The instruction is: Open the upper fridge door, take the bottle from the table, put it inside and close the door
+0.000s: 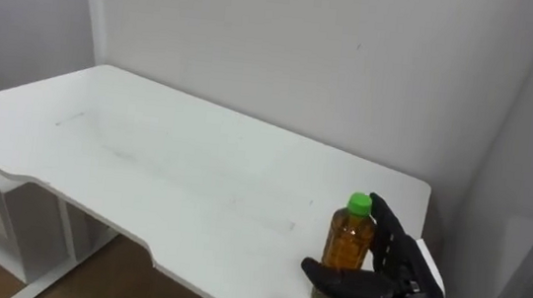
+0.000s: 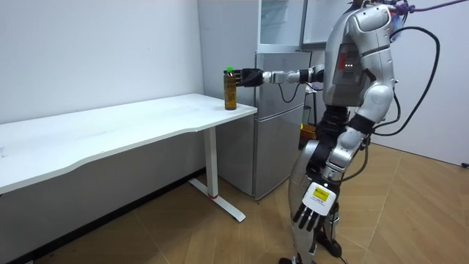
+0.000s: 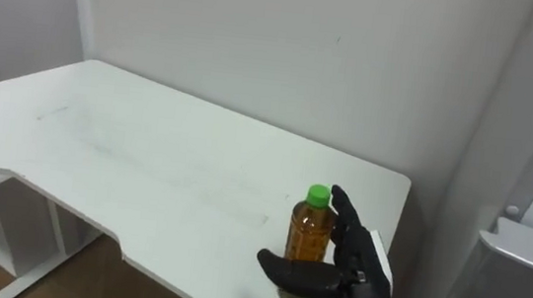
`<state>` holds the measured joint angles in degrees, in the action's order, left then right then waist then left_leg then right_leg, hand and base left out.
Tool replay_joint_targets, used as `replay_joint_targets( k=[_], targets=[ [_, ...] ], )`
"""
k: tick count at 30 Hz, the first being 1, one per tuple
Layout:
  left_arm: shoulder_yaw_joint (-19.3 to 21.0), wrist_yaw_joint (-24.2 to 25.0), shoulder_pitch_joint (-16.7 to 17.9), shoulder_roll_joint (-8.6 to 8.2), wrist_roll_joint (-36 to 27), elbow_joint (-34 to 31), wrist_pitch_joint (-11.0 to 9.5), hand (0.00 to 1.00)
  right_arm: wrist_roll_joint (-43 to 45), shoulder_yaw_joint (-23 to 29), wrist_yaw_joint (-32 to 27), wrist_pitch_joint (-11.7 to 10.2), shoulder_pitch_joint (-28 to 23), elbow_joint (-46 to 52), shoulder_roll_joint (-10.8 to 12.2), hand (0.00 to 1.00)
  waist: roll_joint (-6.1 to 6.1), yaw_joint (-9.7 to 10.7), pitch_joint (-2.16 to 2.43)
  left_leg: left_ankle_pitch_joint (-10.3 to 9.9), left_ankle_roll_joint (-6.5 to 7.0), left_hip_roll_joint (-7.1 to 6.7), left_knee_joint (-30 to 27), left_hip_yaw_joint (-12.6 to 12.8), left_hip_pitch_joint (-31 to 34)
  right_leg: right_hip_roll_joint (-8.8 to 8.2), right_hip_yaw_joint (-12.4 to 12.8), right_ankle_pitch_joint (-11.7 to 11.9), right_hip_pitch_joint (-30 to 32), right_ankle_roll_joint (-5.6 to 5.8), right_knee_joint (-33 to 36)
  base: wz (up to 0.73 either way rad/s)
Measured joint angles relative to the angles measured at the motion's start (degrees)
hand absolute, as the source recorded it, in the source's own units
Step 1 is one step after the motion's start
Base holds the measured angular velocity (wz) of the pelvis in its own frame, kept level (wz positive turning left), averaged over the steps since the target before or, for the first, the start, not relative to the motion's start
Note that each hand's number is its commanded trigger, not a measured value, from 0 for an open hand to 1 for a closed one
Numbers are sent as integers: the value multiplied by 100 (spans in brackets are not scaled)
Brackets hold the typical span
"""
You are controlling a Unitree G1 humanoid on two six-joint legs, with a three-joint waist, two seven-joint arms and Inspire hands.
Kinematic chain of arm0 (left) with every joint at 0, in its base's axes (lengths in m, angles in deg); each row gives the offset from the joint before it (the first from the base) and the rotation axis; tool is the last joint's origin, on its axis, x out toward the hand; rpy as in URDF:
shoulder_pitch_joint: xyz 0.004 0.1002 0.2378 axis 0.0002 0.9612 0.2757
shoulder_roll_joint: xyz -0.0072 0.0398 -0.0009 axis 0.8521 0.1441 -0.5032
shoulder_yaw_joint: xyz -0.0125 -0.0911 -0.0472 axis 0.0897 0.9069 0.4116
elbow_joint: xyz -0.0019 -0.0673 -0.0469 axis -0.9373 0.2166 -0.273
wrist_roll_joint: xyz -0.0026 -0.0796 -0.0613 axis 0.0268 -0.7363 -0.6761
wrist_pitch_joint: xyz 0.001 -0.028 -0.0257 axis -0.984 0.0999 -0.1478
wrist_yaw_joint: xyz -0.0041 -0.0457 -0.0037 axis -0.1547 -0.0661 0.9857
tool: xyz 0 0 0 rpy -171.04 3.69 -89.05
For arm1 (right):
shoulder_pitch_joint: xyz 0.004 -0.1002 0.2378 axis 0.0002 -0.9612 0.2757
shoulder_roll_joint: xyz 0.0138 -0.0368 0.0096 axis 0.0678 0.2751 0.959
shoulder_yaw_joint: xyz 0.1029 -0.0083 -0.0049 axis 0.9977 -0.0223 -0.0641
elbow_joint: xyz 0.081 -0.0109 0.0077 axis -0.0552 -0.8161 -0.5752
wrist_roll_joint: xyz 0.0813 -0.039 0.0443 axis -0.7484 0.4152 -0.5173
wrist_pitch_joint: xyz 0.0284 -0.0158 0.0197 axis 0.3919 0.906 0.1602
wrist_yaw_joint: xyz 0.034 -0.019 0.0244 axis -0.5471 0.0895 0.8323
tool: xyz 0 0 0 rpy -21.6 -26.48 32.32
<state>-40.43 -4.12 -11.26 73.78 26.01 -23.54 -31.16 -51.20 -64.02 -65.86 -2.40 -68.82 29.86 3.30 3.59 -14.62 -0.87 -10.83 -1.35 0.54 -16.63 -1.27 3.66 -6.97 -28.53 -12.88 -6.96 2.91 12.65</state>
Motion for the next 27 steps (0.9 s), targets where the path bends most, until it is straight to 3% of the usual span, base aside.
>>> replay_joint_targets(
  k=[11, 27],
  targets=[
    [-323, -36, -3, -5, -37, 45, 109, 0, -50, -70, -576, 39, 218, -698, 162, 0, -48, 13, -33, 16, -4, -44, -9, -183, 124, 0, -178, -1, 4, 2, -2, 8],
    [-463, -19, 1, 7, -64, 3, 107, 0, -499, -185, -1231, 38, 236, -1221, 161, 0, -54, 5, -24, 36, -6, -43, -61, -194, 226, -2, -253, -9, 58, 14, -1, 2]
  ],
)
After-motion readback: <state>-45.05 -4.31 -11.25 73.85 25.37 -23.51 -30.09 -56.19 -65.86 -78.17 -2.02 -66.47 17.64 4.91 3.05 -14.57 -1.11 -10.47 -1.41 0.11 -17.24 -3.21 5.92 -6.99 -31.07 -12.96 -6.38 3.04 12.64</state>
